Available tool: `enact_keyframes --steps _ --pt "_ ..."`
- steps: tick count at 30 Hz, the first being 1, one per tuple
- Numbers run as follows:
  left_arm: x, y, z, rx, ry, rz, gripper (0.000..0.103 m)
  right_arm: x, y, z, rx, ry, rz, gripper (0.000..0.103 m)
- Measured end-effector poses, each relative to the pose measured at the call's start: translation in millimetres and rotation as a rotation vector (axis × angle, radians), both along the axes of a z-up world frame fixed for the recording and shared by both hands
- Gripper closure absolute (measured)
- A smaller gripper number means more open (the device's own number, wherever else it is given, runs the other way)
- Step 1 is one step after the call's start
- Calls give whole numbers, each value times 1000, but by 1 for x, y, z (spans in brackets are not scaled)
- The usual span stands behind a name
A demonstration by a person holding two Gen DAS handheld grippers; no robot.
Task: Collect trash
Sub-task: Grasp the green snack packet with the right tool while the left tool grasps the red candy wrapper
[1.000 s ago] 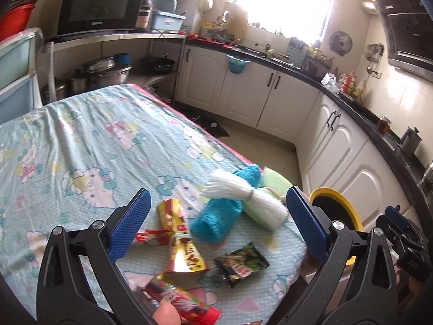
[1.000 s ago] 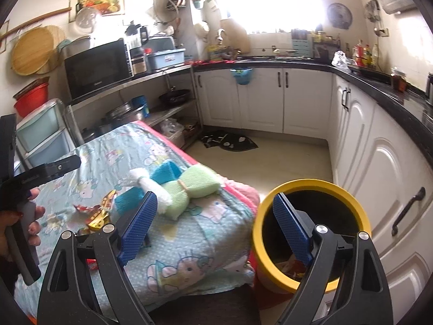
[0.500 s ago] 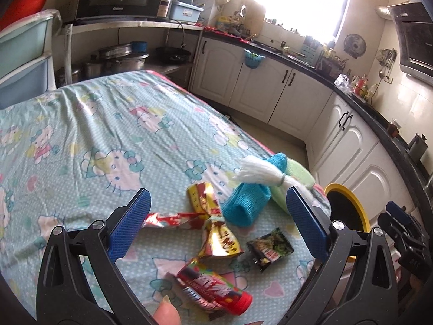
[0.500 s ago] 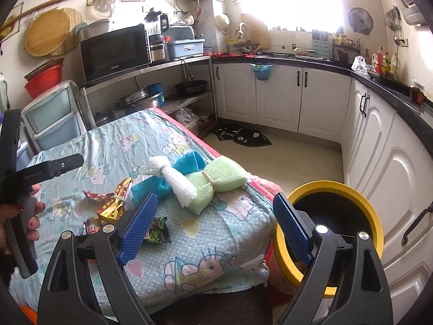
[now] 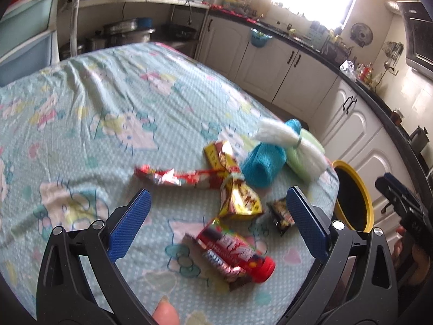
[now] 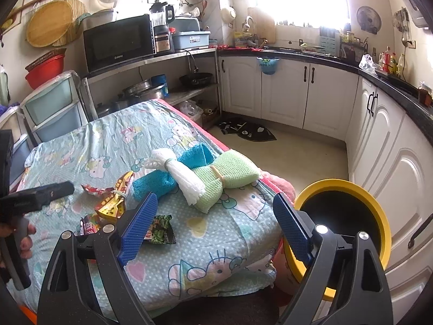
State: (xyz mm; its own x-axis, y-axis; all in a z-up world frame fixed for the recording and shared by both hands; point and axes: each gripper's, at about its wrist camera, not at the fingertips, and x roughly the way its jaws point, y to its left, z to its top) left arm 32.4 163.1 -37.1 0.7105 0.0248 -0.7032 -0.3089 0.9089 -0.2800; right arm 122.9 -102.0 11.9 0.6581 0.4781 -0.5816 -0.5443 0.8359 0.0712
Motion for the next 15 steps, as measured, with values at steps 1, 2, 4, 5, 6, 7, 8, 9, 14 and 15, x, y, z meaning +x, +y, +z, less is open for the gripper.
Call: enact_keyframes --steps 1,2,4,5,6,7,8,9,14,15 --pt "-1 0 -3 -9 6 -2 11 1 1 -1 -3 1 0 18" --pt "-3 1 -7 -22 16 -1 11 3 3 -3 -6 5 1 18" --pt "-6 2 -13 -45 30 -3 11 6 7 -6 -12 8 4 18" --pt "-7 2 -17 -58 38 -8 11 8 9 -8 -17 9 7 18" --pt "-9 3 -22 -76 50 -8 11 10 12 -9 -21 8 10 18" --pt "-10 4 -25 -90 57 -6 11 11 14 -9 -23 6 12 18" --pt "-10 5 -28 -105 62 -2 13 14 17 -10 -26 5 15 18" --pt "-11 8 -31 -126 66 4 15 16 20 -10 -28 5 17 18" --pt "-4 24 -39 -164 59 56 20 25 37 -11 -47 -13 45 18" --pt "-1 27 -41 -182 60 68 21 28 41 -12 -55 -14 52 18"
